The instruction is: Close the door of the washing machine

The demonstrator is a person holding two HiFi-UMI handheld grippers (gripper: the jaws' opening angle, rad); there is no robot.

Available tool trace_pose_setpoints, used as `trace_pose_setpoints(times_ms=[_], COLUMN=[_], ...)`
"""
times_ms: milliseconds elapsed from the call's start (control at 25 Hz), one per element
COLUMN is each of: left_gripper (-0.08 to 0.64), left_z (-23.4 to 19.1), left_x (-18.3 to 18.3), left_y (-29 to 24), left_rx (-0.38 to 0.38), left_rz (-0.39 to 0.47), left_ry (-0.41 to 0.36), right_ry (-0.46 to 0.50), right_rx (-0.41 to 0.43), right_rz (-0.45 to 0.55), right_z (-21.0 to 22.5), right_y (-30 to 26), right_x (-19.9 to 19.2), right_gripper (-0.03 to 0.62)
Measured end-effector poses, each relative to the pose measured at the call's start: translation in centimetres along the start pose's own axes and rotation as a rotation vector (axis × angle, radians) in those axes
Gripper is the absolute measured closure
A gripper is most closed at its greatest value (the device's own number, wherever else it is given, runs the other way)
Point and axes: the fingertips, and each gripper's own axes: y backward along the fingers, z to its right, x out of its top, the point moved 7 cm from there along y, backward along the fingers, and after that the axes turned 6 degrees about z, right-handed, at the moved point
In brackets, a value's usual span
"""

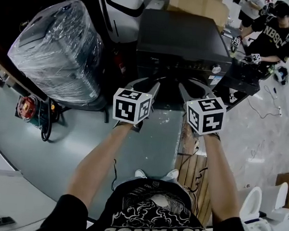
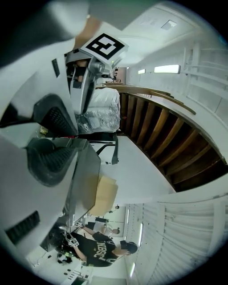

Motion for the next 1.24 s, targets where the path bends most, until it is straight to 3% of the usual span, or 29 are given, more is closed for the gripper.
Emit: trace_pose_setpoints(times_ms=[200, 520, 1240], left_gripper=[0.466, 0.511, 0.515], left_z=[-1.1, -2.3, -5.6], left_x=[0.4, 1.1, 1.3], left_y=[3.8, 7.0, 8.6], left_rx=[0.017, 0.021, 0.075], left_rz=[0.006, 0.035, 0.05], left_ry=[-0.014, -0.112, -0.128], right_ry=[-0.088, -0.081, -0.065], right_rx=[-0.02, -0.053, -0.061], right_rz=[0.039, 0.08, 0.1], right_z=[-3.8, -6.5, -7.6], right_y=[0.4, 1.1, 0.5], right_x=[0.5, 2.1, 2.4], right_gripper=[0.543, 0.571, 0.571])
